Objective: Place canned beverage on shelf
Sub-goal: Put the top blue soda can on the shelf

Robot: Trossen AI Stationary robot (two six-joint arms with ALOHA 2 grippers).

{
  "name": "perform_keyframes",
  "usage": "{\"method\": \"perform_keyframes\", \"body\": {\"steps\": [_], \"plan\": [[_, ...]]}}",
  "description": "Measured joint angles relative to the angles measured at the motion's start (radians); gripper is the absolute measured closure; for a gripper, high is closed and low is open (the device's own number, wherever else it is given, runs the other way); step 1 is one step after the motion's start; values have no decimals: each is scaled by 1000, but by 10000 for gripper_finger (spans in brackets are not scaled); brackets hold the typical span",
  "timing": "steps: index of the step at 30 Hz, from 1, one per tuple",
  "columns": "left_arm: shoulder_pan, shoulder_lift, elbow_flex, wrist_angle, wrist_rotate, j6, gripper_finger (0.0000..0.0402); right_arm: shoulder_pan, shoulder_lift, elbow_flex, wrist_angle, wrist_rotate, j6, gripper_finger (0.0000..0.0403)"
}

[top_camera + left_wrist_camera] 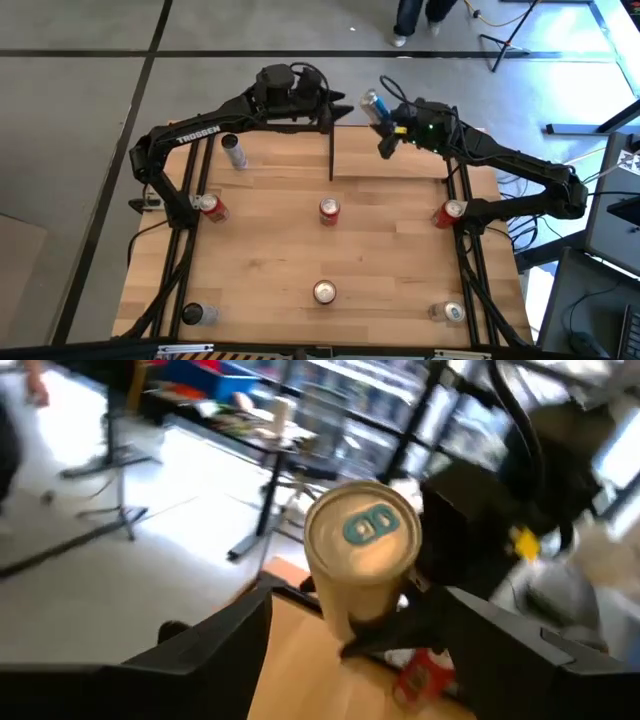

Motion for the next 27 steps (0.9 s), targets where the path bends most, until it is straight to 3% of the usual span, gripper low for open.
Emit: {"method": "perform_keyframes", "body": {"steps": [4, 9, 15, 27], "plan": [[-15, 10, 0, 59, -51, -63, 129, 0, 12, 0, 98, 80, -2, 190], [-46, 25, -1, 178, -121, -99, 129, 1, 46, 0, 230, 72, 2, 190], [-66, 47, -1, 231, -172, -64, 129, 2, 78, 0, 306, -32, 46, 190], [-65, 66, -1, 275, -198, -65, 129, 10, 109, 1, 353, -139, 90, 190]]}}
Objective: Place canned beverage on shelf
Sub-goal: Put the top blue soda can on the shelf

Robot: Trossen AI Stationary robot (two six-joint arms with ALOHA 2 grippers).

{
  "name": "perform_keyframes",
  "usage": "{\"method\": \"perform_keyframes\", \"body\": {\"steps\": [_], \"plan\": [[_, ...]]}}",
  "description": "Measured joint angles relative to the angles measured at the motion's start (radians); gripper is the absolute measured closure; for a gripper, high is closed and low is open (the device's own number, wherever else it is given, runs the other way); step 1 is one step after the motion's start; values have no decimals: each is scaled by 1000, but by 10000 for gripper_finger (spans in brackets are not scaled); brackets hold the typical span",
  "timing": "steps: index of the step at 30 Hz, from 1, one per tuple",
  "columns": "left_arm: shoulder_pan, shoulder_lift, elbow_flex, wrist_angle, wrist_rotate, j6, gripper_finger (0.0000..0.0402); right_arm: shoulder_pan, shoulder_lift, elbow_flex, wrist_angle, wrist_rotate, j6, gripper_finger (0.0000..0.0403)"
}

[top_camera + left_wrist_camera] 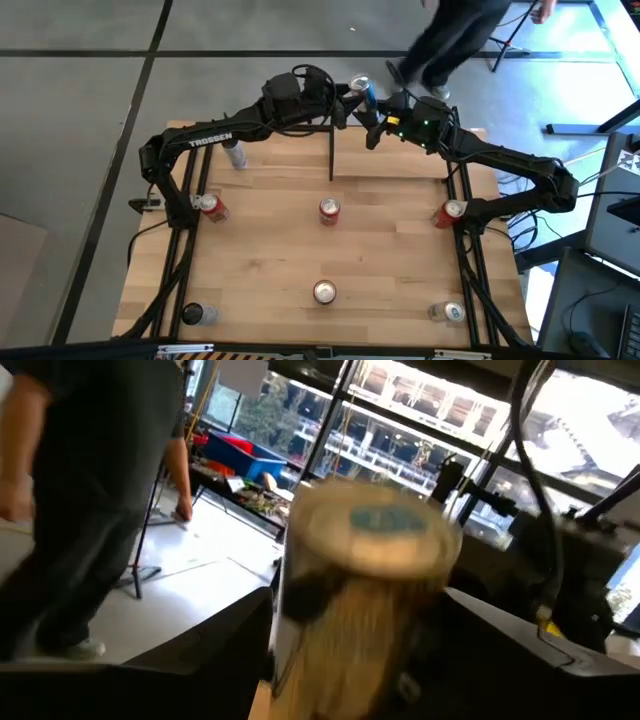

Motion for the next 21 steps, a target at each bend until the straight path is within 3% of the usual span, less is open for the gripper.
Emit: {"method": "perform_keyframes", "body": {"steps": [12, 17, 21], "plan": [[-2, -2, 0, 3, 2, 28, 133, 58, 41, 0, 59, 25, -10, 190], [-2, -2, 0, 2, 11, 60, 181, 57, 41, 0, 59, 25, -11, 187], [-1, -2, 0, -3, 62, 79, 196, 57, 34, 0, 50, 11, -4, 122]]}}
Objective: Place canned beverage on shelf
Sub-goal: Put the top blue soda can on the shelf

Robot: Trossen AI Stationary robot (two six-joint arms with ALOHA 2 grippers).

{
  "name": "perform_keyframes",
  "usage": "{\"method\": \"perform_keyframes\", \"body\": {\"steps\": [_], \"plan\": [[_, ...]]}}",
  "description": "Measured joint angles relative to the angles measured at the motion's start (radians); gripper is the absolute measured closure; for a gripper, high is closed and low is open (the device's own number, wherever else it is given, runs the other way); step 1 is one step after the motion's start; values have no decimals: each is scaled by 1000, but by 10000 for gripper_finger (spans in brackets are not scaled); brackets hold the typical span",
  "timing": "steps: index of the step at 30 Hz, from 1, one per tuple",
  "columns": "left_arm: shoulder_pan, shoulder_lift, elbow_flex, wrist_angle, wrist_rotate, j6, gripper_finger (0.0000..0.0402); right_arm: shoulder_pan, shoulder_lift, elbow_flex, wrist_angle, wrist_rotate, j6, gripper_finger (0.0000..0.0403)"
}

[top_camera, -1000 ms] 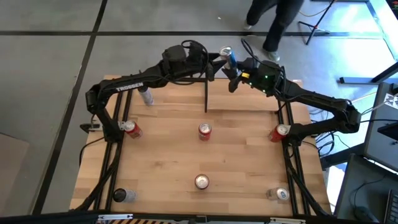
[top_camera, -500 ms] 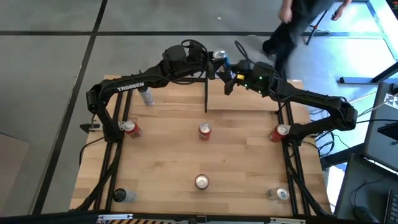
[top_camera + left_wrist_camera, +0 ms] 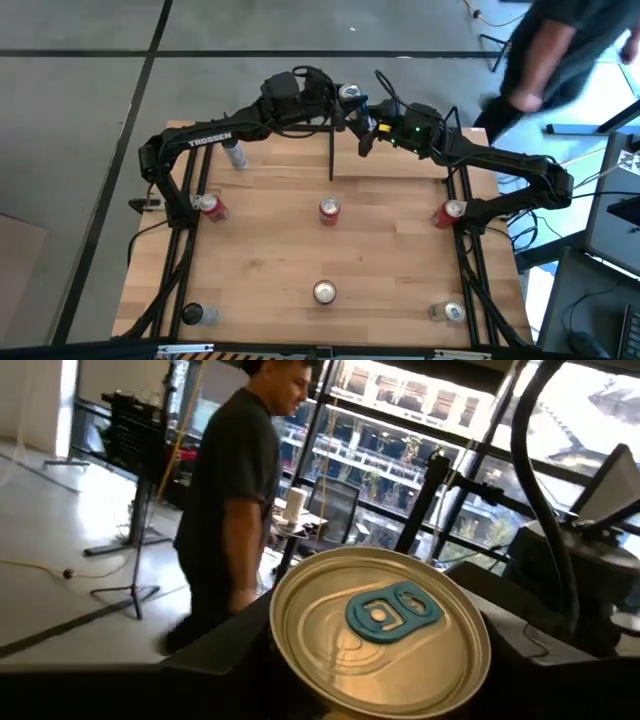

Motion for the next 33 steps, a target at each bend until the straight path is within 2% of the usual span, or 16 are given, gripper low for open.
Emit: {"method": "perform_keyframes", "body": {"steps": [3, 6, 11, 15, 17, 23, 29, 33], "plan": [[11, 0, -1, -18, 69, 6, 196, 0, -46, 2, -35, -64, 16, 67], [35, -5, -1, -28, 200, 25, 196, -1, -110, 2, -115, -114, -4, 31], [87, -6, -1, -25, 515, -16, 196, -51, -210, 2, -277, -300, -1, 12], [91, -6, -1, -6, 672, 21, 192, -88, -205, 1, -332, -470, 67, 10], [90, -6, -1, 17, 707, 23, 191, -94, -186, 1, -321, -540, 84, 9], [83, -7, -1, 24, 697, 49, 190, -92, -107, 1, -213, -698, 121, 9], [71, -7, -1, 26, 707, 52, 189, -92, -46, 1, -115, -713, 160, 9], [59, -7, -1, 26, 701, 52, 188, -64, -25, 1, -78, -703, 164, 35]]}}
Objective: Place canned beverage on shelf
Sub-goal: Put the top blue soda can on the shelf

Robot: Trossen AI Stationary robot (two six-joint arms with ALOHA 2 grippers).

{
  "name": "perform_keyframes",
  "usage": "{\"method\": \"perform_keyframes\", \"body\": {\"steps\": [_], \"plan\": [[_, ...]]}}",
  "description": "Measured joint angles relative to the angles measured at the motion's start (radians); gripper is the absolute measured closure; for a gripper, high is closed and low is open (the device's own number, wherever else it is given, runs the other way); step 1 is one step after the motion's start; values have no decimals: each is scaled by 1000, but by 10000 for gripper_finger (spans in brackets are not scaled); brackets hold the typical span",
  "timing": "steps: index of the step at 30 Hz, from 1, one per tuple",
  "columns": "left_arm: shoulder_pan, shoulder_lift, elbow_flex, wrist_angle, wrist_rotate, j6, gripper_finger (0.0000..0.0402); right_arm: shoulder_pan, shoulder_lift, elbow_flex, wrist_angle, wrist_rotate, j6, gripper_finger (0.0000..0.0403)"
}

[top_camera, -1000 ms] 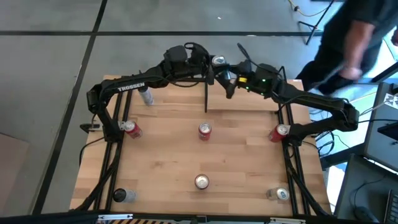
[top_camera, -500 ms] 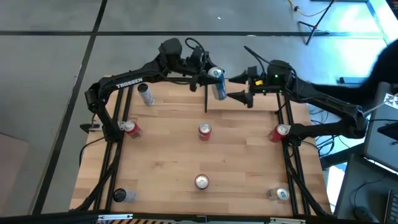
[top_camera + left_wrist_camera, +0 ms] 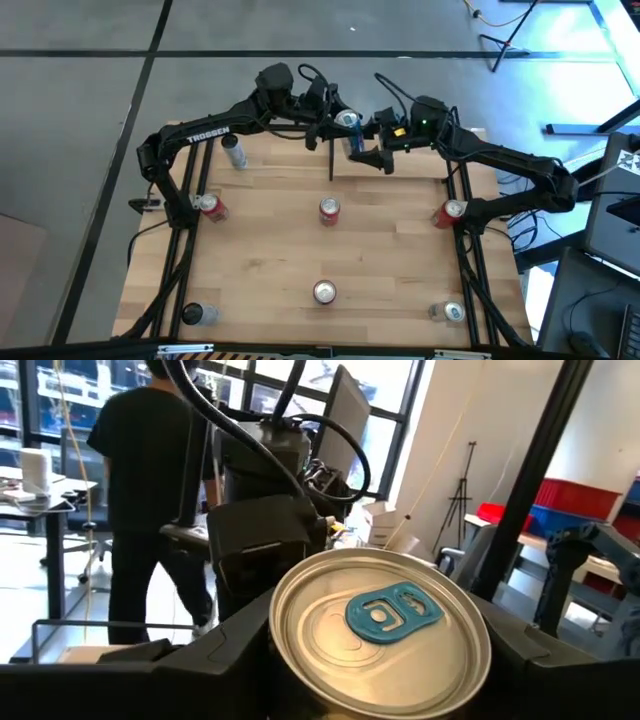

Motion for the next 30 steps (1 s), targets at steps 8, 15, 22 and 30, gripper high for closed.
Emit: {"method": "perform_keyframes", "body": {"steps": [8, 15, 22, 30], "plan": [[-10, 0, 0, -2, -4, -8, 186, 39, 21, 0, 33, 32, -13, 192], [-1, 0, 0, 0, -34, -10, 146, 38, 7, 0, 6, 84, -12, 201], [40, 0, 2, 3, -128, -79, 127, 29, -69, -2, -146, 309, -78, 201], [17, 0, 2, -1, -342, -77, 126, 29, -115, -2, -121, 665, -117, 201]]}}
